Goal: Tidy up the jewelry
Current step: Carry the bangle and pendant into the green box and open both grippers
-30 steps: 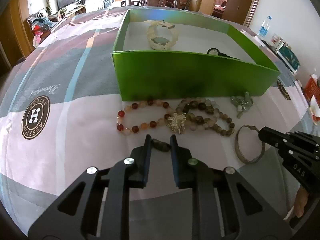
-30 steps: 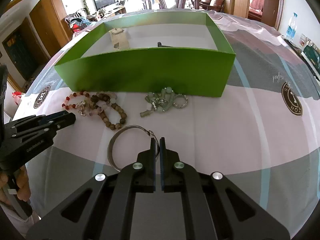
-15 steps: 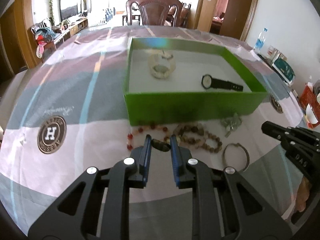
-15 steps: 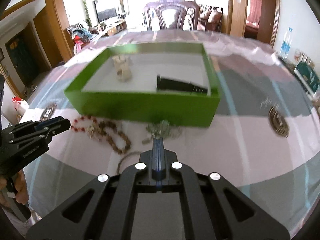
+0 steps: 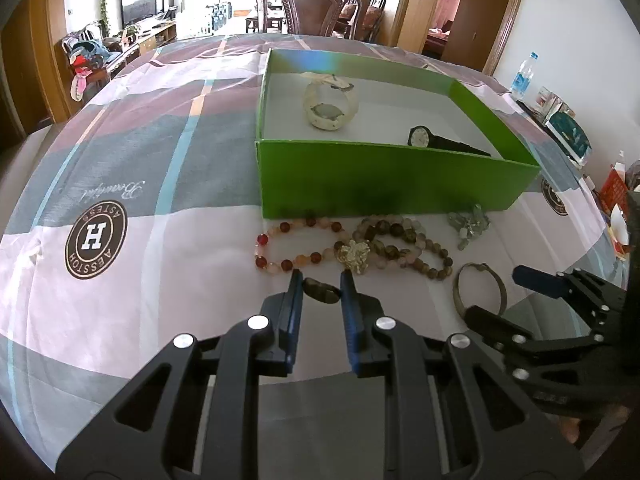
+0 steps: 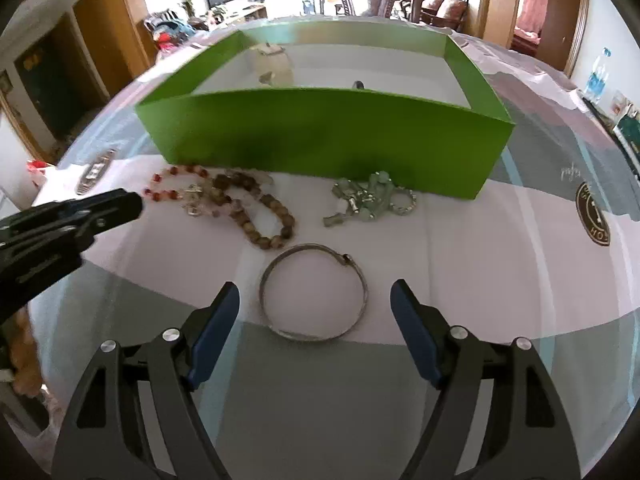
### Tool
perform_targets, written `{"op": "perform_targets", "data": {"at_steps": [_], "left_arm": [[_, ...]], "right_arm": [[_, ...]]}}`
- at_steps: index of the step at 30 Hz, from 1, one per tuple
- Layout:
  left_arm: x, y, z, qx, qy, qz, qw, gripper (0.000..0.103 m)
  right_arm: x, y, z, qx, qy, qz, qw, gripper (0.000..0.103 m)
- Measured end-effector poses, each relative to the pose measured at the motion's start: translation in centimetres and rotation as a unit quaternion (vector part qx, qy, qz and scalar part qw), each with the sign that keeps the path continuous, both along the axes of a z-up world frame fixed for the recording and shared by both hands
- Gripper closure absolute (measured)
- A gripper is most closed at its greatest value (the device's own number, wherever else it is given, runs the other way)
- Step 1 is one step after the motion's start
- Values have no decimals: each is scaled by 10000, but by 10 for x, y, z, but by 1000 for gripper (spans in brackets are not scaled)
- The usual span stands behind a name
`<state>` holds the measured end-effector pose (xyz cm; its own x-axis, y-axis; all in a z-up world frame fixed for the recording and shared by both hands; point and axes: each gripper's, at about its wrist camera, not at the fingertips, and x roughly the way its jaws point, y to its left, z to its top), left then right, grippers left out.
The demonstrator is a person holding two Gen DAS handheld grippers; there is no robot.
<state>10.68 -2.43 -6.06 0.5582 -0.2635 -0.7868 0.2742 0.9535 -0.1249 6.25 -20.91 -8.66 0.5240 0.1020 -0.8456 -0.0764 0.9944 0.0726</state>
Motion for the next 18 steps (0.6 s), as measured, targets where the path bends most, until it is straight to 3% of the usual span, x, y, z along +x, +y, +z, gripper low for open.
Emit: {"op": "perform_targets", "data": {"at_steps": [2, 4, 11, 18], "left_arm": [[-1, 0, -1, -2, 9, -11, 10000, 84], [0, 0, -1, -8, 15, -15, 10000, 84], [0, 0, 1, -9, -21, -28, 10000, 84], [12, -7, 36, -11, -408, -45, 9992, 84]], "right_arm": [[2, 3, -4, -50, 47, 29, 10000, 27], [2, 6, -7, -166, 41, 48, 9998, 42], [-4, 4, -1, -171, -74, 52, 9998, 43], [2, -10, 53, -265, -847, -139, 9960, 43]]}}
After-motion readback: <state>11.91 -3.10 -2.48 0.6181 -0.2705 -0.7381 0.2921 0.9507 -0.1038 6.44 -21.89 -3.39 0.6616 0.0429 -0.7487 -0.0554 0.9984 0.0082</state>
